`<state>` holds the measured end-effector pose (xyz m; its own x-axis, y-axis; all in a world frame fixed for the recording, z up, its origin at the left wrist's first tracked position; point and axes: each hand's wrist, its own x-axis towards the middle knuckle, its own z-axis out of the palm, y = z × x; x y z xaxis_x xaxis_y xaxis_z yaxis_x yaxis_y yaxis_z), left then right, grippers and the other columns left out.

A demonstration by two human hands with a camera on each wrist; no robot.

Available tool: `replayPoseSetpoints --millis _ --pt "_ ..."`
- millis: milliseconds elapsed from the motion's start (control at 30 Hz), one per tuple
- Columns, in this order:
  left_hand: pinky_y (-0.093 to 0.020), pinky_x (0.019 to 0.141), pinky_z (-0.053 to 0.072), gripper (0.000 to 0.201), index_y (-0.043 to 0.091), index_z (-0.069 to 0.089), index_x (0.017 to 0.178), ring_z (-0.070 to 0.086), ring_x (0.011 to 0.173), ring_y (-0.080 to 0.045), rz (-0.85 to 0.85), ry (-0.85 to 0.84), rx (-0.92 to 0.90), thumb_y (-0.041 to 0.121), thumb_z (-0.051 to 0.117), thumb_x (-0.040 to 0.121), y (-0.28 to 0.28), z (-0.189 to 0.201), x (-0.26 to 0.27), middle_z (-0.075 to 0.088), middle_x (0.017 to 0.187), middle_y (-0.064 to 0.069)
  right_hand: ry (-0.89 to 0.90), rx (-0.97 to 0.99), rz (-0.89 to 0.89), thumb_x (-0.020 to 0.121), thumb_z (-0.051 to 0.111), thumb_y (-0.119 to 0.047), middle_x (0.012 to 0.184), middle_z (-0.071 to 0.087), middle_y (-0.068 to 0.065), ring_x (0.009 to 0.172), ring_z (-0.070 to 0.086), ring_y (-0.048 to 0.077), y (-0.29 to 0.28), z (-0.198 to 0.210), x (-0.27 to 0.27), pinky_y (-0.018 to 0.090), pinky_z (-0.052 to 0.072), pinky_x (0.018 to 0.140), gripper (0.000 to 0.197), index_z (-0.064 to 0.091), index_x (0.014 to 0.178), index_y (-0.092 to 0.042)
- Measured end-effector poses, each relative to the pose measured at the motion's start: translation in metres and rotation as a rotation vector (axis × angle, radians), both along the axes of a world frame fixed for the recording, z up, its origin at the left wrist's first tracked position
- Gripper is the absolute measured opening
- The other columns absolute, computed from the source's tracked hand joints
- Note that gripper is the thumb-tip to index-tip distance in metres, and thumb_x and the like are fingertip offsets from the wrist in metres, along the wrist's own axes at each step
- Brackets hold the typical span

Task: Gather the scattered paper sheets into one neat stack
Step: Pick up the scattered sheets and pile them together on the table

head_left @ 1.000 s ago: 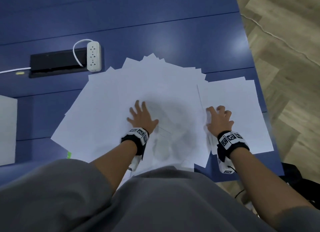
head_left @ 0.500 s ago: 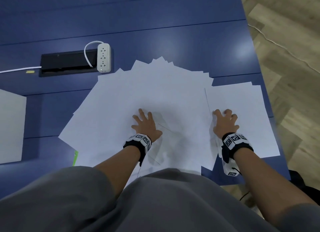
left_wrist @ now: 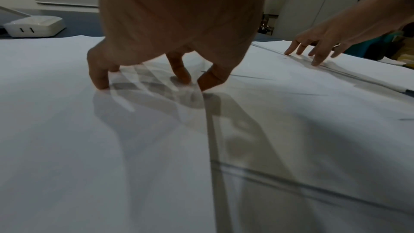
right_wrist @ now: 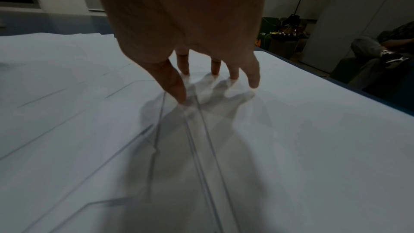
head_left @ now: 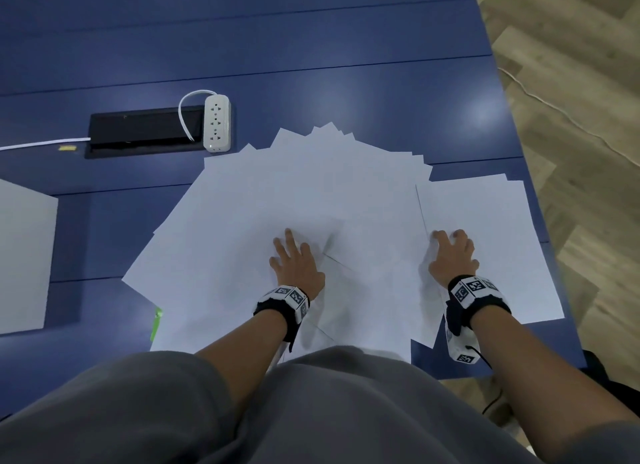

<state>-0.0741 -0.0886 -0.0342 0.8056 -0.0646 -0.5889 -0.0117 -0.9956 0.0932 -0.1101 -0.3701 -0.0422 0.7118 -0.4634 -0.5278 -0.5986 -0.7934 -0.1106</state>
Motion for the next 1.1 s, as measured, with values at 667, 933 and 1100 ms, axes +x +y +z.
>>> replayPoseSetpoints --millis 667,933,1100 --pt "-0.026 0.062 0.033 0.019 0.019 0.036 0.075 0.036 0.066 -0.014 0.89 -0.111 -1.231 0.011 0.032 0.091 0.059 0.075 0.036 0.037 0.074 -0.001 -0.028 0.096 0.567 0.085 0.059 -0.052 0.156 0.004 0.008 0.144 0.002 0.039 0.144 0.002 0.039 0.056 0.025 0.108 0.079 0.016 0.148 -0.03" --pt "-0.031 0.059 0.026 0.019 0.02 0.03 0.072 0.026 0.064 -0.015 0.917 -0.31 -0.96 0.015 0.041 0.087 0.134 0.063 0.038 0.027 0.072 -0.003 -0.05 -0.057 0.639 0.09 0.052 -0.017 0.145 0.026 0.014 0.131 0.026 0.042 0.154 0.001 0.04 0.049 0.048 0.085 0.041 0.042 0.13 -0.016" --pt "-0.034 0.057 0.028 0.017 0.016 0.031 0.076 0.029 0.067 -0.019 0.96 -0.269 -0.832 0.018 0.045 0.086 0.175 0.03 0.024 0.031 0.072 -0.007 -0.121 -0.031 0.605 0.094 0.046 -0.02 0.133 0.045 0.013 0.121 0.04 0.035 0.161 0.004 0.039 0.039 0.046 0.074 0.026 0.057 0.112 -0.005"
